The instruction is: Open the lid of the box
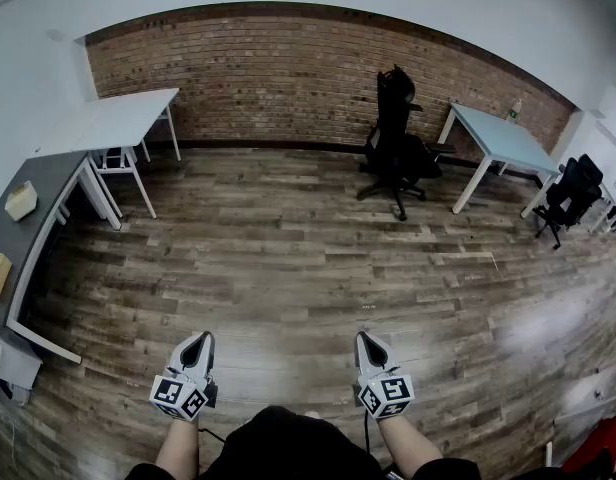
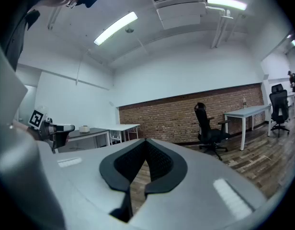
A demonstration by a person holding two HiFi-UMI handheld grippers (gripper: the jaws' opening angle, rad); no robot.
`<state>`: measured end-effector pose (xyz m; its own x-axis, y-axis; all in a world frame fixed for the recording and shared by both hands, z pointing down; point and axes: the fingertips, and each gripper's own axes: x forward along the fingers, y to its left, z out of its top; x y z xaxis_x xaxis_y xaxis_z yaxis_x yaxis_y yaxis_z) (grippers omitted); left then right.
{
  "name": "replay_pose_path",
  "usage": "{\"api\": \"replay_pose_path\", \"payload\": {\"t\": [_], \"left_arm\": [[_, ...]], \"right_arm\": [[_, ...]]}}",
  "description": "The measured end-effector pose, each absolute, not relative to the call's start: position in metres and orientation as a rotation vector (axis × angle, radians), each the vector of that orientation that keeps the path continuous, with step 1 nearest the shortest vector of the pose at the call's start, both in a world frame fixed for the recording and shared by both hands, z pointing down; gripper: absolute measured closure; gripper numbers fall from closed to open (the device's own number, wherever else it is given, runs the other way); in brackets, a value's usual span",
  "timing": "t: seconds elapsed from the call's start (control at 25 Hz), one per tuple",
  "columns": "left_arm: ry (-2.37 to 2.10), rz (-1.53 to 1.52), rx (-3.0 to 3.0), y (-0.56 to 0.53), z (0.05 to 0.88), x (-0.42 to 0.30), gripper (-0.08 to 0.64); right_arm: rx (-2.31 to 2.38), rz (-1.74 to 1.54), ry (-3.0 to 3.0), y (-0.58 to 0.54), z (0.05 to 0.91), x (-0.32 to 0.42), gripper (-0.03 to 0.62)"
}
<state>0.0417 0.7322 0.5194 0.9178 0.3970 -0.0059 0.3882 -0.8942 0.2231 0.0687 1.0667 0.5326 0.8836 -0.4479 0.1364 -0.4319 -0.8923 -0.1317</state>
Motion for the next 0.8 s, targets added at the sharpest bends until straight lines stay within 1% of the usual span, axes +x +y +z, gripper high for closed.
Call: {"api": "replay_pose_path", "payload": {"t": [0.48, 0.8], "left_arm": [[0.59, 0.066, 2.869, 0.749, 0.518, 0.053, 0.56], [0.532, 0.075, 2.923, 0.747, 0.514, 0.039, 0.56]], "right_arm": [[-2.931, -0.248, 0.752, 1.069, 0.538, 0.077, 0.591], [-2.857, -0.229, 0.911, 1.051, 0.536, 0.077, 0.589]]}}
